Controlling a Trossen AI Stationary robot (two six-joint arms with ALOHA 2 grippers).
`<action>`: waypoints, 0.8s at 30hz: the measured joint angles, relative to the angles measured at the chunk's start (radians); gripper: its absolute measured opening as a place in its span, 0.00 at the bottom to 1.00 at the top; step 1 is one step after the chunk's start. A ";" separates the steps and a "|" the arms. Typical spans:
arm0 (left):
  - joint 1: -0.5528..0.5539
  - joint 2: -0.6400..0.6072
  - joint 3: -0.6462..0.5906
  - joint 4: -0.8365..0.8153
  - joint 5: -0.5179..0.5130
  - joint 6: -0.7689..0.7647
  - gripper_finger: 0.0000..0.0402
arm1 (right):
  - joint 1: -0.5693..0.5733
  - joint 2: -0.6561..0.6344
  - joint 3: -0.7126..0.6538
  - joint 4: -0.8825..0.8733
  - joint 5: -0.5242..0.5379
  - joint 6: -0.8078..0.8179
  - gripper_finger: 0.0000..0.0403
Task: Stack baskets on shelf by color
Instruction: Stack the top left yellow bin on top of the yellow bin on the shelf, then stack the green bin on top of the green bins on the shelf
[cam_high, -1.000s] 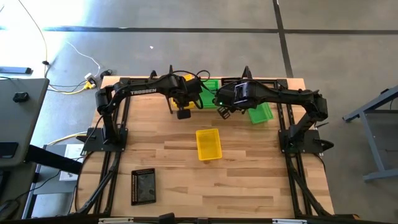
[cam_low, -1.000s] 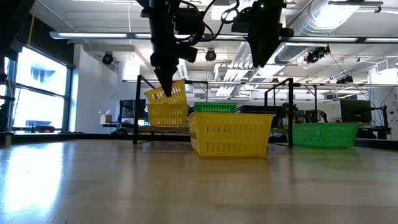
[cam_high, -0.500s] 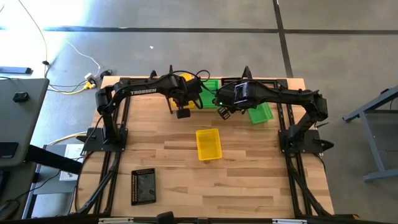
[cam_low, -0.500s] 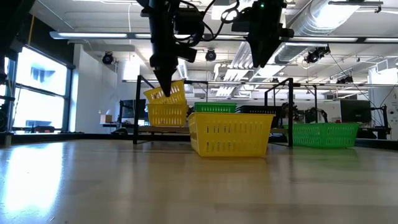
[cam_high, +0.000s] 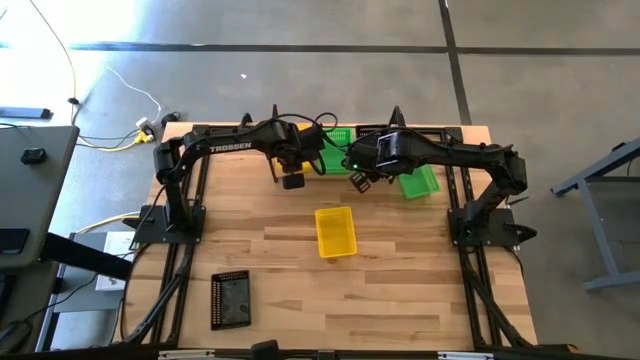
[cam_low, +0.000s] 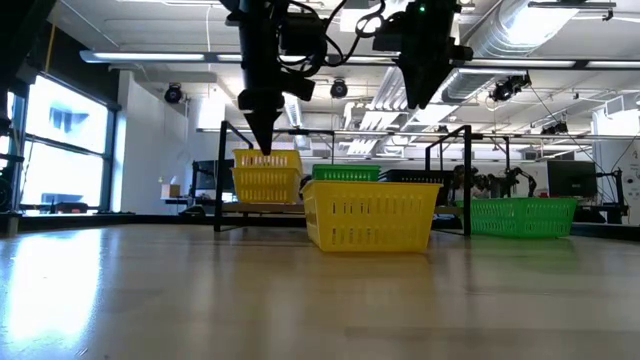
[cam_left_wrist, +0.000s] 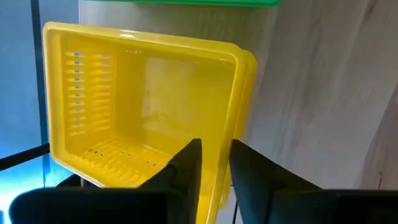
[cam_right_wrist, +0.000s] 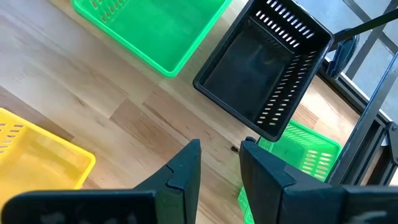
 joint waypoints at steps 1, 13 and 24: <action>0.000 0.000 0.000 0.000 -0.001 -0.005 0.20 | 0.000 0.000 0.000 0.000 0.000 0.000 0.24; -0.001 0.000 0.000 -0.003 0.070 -0.041 0.36 | 0.000 0.000 0.000 -0.004 0.000 -0.026 0.24; 0.000 -0.001 0.145 -0.166 0.077 -0.044 0.37 | -0.013 -0.001 0.000 -0.006 -0.014 -0.208 0.24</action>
